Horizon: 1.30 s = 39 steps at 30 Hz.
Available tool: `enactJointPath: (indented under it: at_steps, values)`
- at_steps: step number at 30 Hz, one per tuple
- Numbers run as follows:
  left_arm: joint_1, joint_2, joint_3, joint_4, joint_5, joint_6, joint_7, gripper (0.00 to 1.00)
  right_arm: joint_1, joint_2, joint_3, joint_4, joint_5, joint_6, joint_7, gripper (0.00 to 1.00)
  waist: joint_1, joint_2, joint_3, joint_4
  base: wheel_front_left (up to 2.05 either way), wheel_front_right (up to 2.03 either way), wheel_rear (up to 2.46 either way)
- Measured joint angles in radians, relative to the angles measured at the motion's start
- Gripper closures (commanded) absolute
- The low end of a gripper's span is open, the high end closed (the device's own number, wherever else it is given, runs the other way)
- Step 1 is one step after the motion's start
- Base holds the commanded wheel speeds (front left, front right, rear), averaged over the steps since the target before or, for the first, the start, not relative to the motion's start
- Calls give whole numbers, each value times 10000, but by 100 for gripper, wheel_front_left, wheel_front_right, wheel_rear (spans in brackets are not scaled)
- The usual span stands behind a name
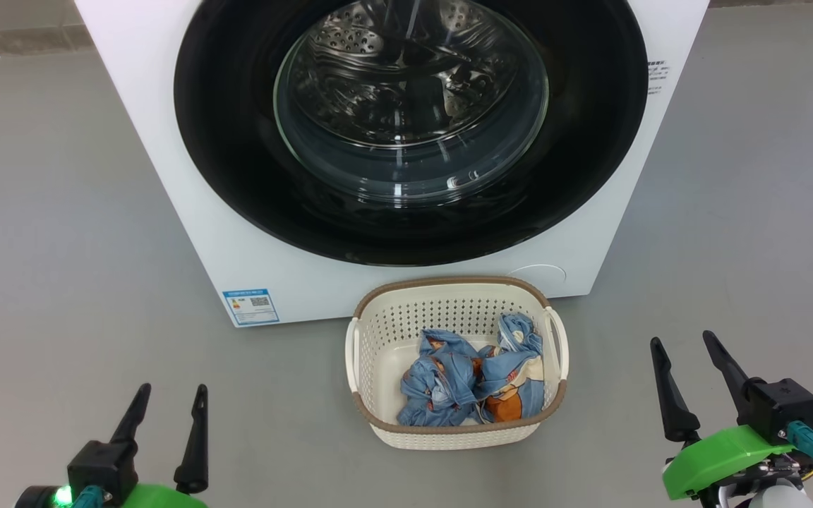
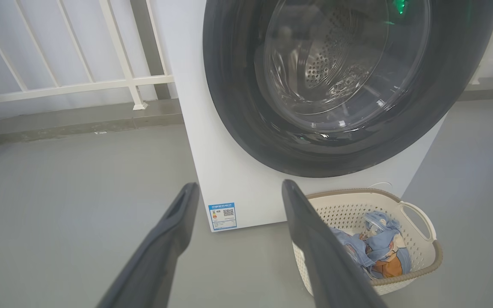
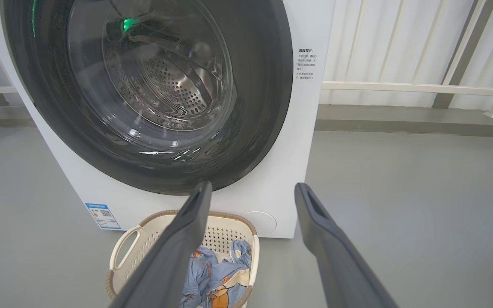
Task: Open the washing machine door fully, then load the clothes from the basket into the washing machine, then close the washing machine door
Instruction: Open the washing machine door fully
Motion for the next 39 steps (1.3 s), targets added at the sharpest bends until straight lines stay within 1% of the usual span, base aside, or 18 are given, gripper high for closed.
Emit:
enactJointPath:
  at_steps: [7, 26, 30, 39]
  values:
    - [-3, 35, 12, 4, 54, 40, 0, 0, 0, 65, 33, -96, 29, 0, 0, 0, 0, 0, 71, -27, 84, 84, -168]
    - [-157, 44, 59, -13, 54, 38, 0, 0, 1, 59, 23, -163, 29, 0, 0, 0, 0, 0, 229, -79, 123, 123, -245]
    - [-204, 29, 127, -125, -240, 36, 0, 0, -1, 50, 13, -167, 29, 0, 0, 0, 0, 0, 264, -93, 115, 115, -229]
    - [-209, -12, 92, -130, -240, 21, 0, 0, -3, 2, -17, -155, 31, 0, 0, 0, 0, 0, 288, -88, 65, 65, -129]
